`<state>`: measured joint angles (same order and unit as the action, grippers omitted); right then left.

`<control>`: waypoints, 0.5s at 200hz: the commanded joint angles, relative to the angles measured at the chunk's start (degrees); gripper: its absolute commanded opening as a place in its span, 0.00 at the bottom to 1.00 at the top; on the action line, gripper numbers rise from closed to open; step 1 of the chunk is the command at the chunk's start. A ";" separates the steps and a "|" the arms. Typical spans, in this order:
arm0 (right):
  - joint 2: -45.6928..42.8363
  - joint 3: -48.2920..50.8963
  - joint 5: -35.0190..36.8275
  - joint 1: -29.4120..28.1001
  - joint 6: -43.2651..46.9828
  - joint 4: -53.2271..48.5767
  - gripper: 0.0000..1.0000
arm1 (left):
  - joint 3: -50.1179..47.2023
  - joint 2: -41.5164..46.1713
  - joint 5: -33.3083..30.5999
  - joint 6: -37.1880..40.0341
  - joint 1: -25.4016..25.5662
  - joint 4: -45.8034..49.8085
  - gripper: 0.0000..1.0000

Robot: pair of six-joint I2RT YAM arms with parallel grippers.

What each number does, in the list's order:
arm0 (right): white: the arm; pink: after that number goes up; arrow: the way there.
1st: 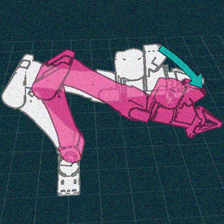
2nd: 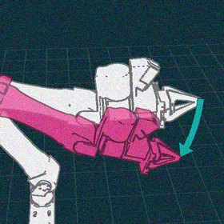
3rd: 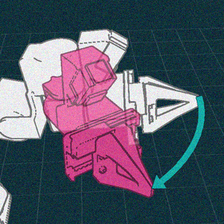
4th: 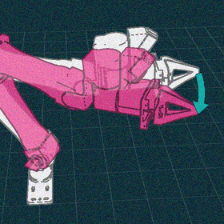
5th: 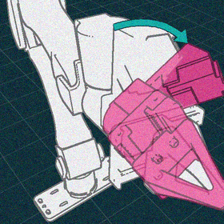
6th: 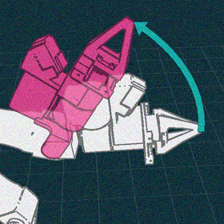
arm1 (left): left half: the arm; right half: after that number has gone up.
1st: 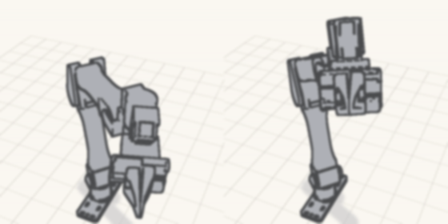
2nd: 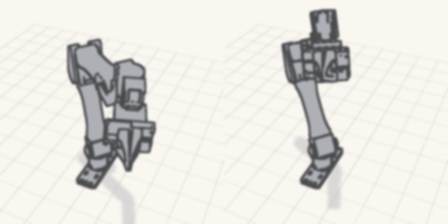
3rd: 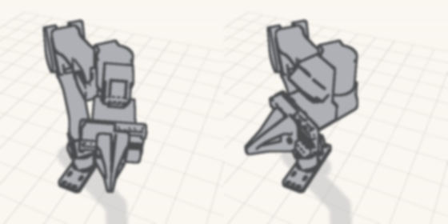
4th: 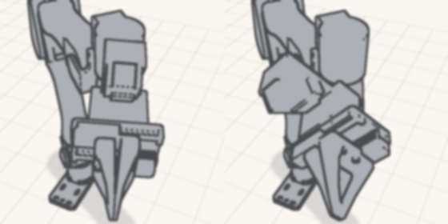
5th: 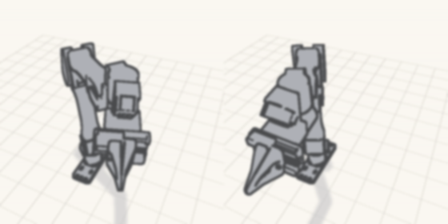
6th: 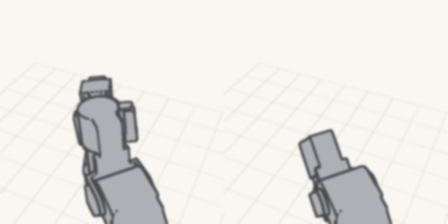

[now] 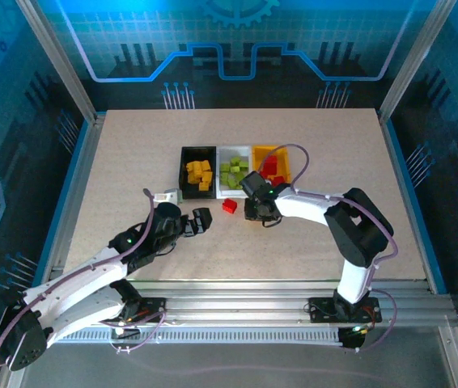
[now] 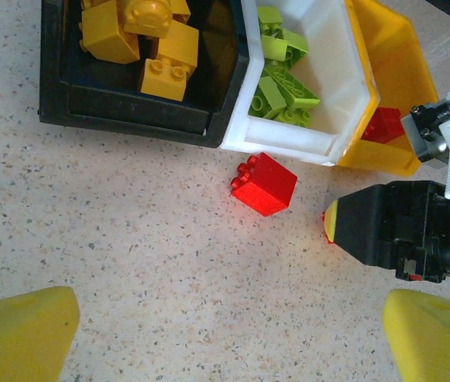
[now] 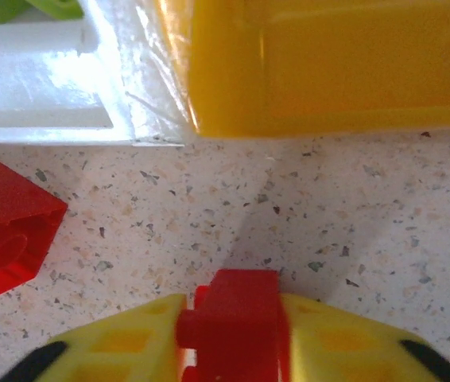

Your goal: Sort the legos into containers by color

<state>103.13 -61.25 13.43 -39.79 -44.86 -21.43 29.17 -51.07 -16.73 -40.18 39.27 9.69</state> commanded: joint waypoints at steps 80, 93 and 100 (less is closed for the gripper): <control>-14.20 -6.76 6.26 6.99 11.55 -5.95 0.23 | -1.22 -2.19 0.02 0.03 0.19 0.38 0.99; -10.31 -11.18 7.05 9.25 12.13 -6.87 0.23 | -1.08 -1.97 0.26 -0.33 0.16 0.67 0.99; -8.02 -13.51 7.06 10.37 12.39 -7.17 0.24 | -1.12 -1.76 0.38 -0.34 0.18 0.83 0.99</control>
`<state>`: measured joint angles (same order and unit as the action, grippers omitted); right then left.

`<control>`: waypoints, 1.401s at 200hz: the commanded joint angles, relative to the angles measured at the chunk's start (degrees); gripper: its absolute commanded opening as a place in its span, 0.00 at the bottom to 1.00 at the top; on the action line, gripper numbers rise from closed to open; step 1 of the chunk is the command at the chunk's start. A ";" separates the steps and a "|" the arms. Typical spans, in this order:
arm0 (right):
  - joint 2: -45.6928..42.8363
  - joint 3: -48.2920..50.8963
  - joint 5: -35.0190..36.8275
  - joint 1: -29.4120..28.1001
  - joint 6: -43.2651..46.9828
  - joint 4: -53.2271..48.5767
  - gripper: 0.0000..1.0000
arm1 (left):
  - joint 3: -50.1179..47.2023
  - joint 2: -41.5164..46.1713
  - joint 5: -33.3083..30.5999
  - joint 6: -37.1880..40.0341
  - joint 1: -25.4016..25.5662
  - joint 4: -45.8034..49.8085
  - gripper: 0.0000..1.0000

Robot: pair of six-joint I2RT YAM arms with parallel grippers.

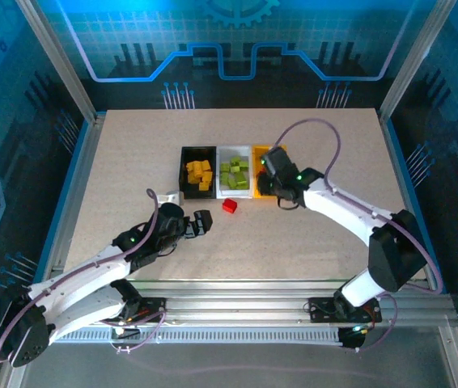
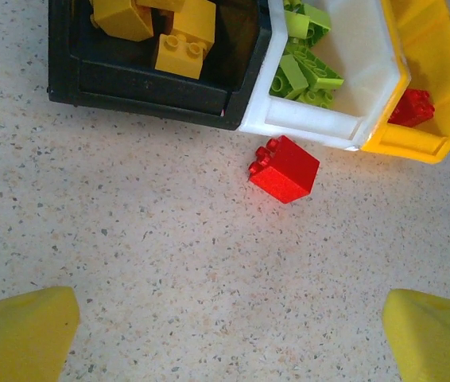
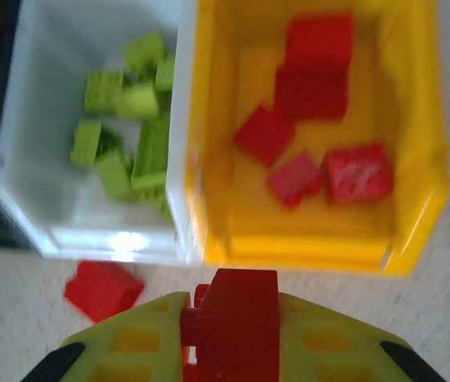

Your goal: Sort the legos into containers by color

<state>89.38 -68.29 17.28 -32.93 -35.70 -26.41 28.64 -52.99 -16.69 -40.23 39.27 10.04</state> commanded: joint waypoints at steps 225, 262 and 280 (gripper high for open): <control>4.66 -10.95 0.73 -2.93 10.48 0.29 0.76 | 0.62 3.00 -1.34 -0.15 0.16 4.19 0.99; 2.19 -3.60 -4.72 -9.11 11.71 3.17 0.78 | 0.28 3.39 -1.73 0.41 -0.08 3.96 0.99; 4.72 -2.29 -6.02 -11.83 11.71 3.66 0.79 | 0.06 3.46 -1.68 0.30 -0.07 3.81 0.99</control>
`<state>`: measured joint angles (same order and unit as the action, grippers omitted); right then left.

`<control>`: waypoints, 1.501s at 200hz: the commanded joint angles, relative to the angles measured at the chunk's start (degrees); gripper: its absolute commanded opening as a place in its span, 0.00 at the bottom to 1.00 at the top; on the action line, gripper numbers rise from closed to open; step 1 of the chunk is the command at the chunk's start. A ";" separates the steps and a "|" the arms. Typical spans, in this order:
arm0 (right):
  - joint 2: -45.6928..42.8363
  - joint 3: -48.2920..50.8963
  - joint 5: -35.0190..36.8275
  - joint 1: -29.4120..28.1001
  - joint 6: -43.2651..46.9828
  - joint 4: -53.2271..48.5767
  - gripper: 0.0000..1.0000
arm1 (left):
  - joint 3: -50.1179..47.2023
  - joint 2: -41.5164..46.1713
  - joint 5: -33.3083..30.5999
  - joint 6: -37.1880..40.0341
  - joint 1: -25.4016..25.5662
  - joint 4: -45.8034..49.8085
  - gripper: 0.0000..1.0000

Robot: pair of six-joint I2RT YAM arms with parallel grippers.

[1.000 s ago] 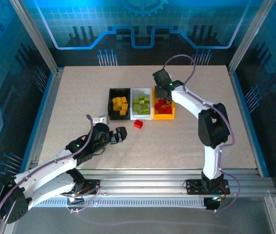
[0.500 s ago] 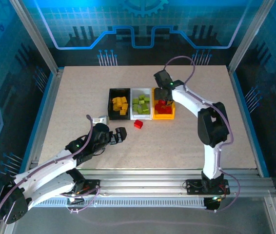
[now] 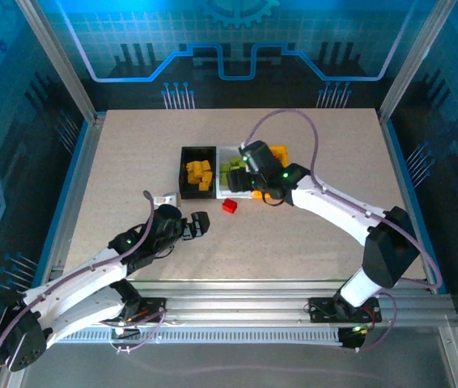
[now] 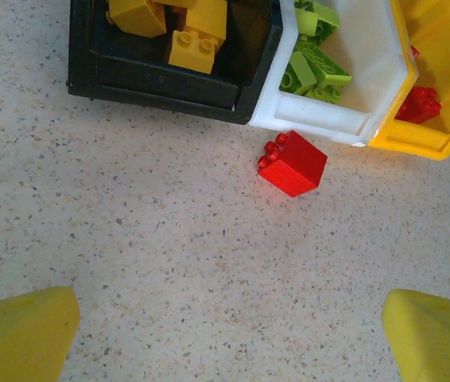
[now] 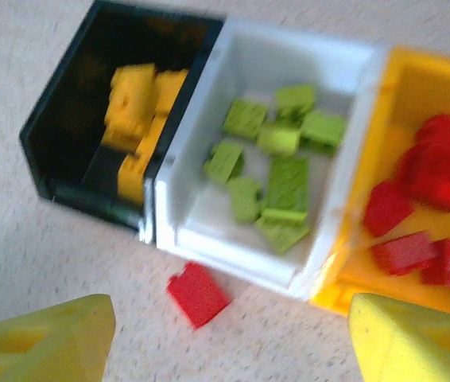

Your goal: Sort the legos into containers by color

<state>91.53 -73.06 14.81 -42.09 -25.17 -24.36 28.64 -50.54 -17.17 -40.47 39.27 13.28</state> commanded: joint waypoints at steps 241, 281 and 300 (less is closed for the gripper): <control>26.11 -1.68 4.98 -5.18 5.43 10.46 0.79 | -1.65 1.80 -2.18 0.38 -0.25 0.78 0.99; 26.71 -1.62 4.61 -5.46 6.67 11.19 0.65 | -1.27 0.49 -1.74 0.40 -0.29 0.26 0.99; 26.19 -0.83 4.62 -5.68 6.71 11.69 0.56 | -1.27 0.08 -1.57 0.39 -0.29 -0.08 0.99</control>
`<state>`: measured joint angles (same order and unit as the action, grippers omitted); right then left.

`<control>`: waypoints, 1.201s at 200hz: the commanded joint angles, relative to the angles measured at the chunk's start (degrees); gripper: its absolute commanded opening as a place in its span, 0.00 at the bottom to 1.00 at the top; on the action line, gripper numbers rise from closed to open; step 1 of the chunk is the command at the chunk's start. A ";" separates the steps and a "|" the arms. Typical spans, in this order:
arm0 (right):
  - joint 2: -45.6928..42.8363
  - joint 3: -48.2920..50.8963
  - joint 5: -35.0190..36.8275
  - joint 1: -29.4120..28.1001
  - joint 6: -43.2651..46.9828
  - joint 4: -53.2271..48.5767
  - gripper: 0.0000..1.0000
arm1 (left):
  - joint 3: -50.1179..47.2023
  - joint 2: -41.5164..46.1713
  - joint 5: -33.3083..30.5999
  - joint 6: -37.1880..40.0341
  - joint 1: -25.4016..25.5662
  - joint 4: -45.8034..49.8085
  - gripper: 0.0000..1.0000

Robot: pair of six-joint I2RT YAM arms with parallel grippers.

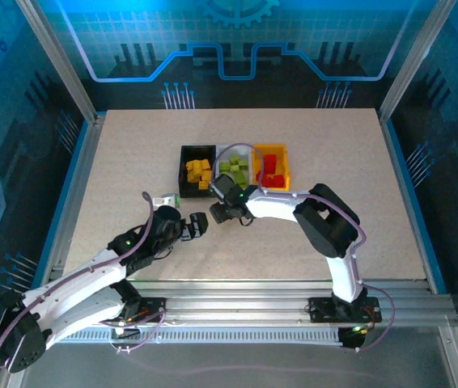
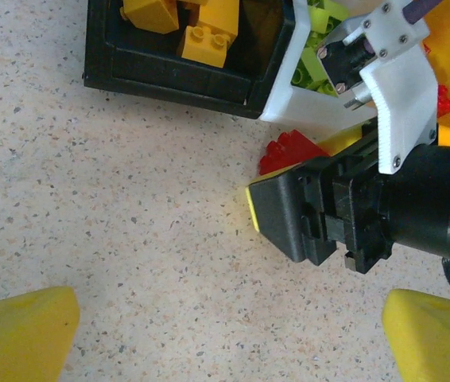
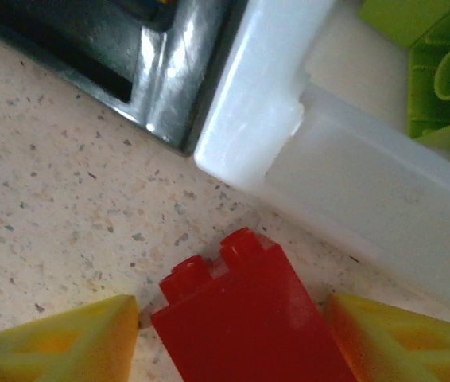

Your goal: Sort the legos into containers by color

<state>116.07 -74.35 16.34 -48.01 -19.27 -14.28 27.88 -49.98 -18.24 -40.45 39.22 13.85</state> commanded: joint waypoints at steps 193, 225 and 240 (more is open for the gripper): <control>-16.07 -0.48 1.67 19.17 -6.79 -8.02 0.30 | 2.38 -1.75 -0.66 0.20 -0.69 -0.16 0.99; -6.12 -10.45 -0.64 22.57 -6.76 -10.39 0.33 | 2.58 -1.62 -0.64 -0.16 -0.88 0.26 0.99; -3.22 -13.75 -2.30 23.10 -6.12 -10.72 0.36 | 2.62 -1.54 -0.73 -0.33 -0.88 0.31 0.99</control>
<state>108.84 -82.46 16.93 -26.06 -25.34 -21.93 28.51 -51.51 -18.24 -40.47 38.79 13.76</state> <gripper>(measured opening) 0.342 0.989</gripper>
